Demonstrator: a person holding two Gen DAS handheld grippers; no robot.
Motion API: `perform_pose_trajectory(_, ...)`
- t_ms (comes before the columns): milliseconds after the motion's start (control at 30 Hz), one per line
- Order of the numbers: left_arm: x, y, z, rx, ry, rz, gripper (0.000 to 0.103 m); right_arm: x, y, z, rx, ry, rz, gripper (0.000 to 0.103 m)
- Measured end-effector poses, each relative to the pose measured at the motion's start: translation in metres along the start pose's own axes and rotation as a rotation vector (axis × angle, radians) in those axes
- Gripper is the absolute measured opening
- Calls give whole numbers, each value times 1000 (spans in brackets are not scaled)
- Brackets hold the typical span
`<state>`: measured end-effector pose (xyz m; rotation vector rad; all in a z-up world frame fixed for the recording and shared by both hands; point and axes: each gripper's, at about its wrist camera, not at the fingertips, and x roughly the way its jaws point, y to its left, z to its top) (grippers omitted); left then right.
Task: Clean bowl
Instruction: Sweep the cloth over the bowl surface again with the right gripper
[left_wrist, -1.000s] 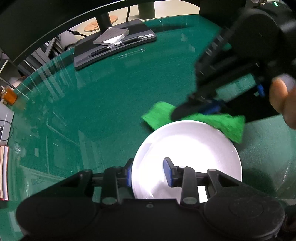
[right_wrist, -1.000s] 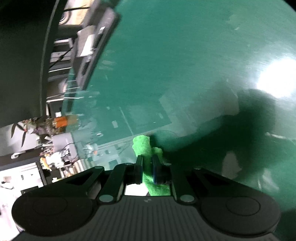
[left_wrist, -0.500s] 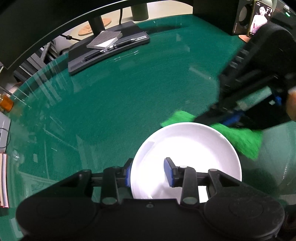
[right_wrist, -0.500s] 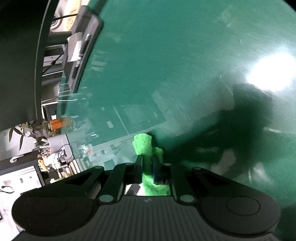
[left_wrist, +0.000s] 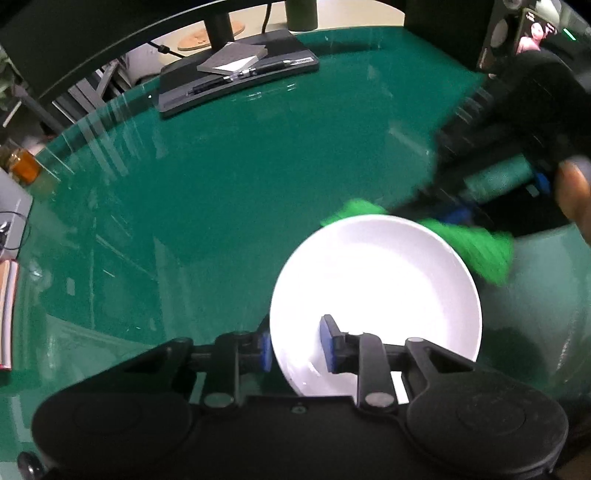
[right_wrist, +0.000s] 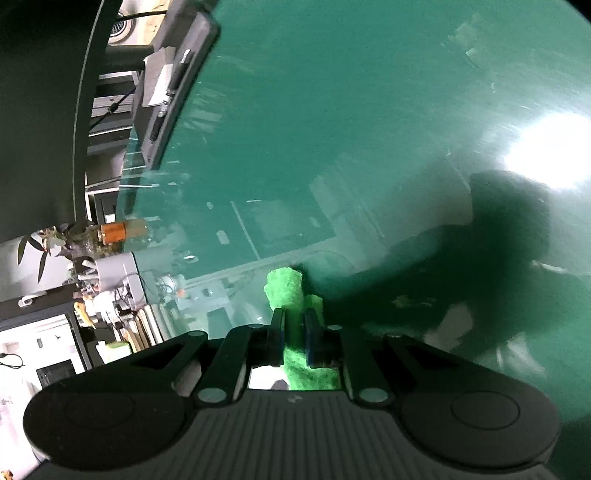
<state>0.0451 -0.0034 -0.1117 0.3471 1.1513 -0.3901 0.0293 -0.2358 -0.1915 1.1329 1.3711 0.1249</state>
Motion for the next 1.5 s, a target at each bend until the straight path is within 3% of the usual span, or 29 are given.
perform_pose_trajectory(200, 6, -1, 8, 70, -5, -10, 28, -9, -9, -4, 40, -2, 0, 12)
perform_pose_trajectory(500, 9, -10, 5, 76, -12, -7, 29, 27, 46, 6, -60, 6, 67, 11)
perform_pose_trajectory(567, -4, -26, -10, 80, -24, -12, 31, 21, 40, 5, -56, -1, 68, 11)
perform_pose_trajectory(800, -11, -43, -12, 117, -21, -36, 35, -5, -12, -7, 40, -4, 0, 11)
perform_pose_trajectory(967, -33, -53, -28, 97, -35, -12, 32, -9, -29, -13, 103, -1, 37, 11)
perform_pose_trajectory(1067, -43, -65, -42, 94, -30, -5, 28, -4, -18, -10, 88, -12, 39, 11)
perform_pose_trajectory(1100, -47, -68, -46, 93, -28, -3, 22, -2, -13, -10, 77, -13, 36, 11)
perform_pose_trajectory(1333, -71, -95, -78, 87, -18, 11, 25, 35, 53, -2, -101, 13, 21, 11)
perform_pose_trajectory(1500, -85, -100, -83, 81, -18, -1, 28, 42, 72, -11, -183, 35, 31, 9)
